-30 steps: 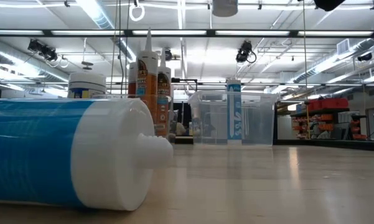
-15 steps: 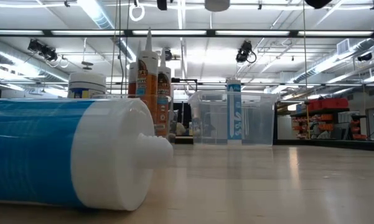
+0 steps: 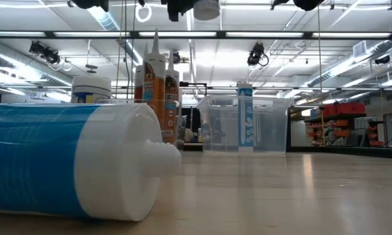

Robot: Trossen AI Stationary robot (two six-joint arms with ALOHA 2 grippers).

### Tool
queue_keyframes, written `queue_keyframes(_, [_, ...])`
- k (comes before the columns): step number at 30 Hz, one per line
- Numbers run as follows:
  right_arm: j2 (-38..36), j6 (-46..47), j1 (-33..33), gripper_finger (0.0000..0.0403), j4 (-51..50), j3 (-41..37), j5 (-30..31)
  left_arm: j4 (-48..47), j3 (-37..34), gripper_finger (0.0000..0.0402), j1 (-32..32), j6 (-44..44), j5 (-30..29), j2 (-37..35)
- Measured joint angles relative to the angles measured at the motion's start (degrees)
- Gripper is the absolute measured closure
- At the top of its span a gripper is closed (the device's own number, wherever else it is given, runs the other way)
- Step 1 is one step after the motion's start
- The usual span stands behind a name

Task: Pick & place silicon tubes, Sealant and Lysol wipes
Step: Put the top blue sealant into the white bin

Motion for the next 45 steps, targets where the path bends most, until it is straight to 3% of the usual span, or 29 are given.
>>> queue_keyframes(4, [-0.1, 0.2, 0.0, 0.0176, -1.8, 0.0, 0.0, -2.6, 0.0, 0.0112, -0.1, 1.1, 0.0, -0.1])
queue_keyframes(11, [-0.1, 0.4, -0.3, 0.0175, -3.6, 0.0, 0.2, -4.1, 0.0, 0.018, -0.1, 1.5, 0.2, -0.1])
queue_keyframes(22, [-0.8, 0.0, -0.2, 0.0161, -7.5, 0.0, 0.4, -6.1, 0.0, 0.0178, -0.1, 0.8, 0.2, -0.1])
queue_keyframes(27, [-3.5, -2.5, -0.1, 0.0118, -22.1, 4.0, 3.6, -9.1, -0.2, 0.018, 0.0, 0.3, 0.0, 0.0])
queue_keyframes(34, [-2.5, -3.6, 0.0, 0.0077, -51.1, 18.6, 5.2, -9.0, -0.2, 0.018, 0.0, 0.4, -0.3, 0.0])
queue_keyframes(39, [-2.1, -3.1, 0.0, 0.008, -57.2, 23.5, 5.2, -9.7, -0.2, 0.018, 0.0, 0.5, -0.6, 0.0])
queue_keyframes(45, [-1.7, -2.9, 0.8, 0.0106, -58.0, 23.7, 6.6, -9.6, -0.2, 0.018, 0.3, 0.7, -0.6, 0.0])
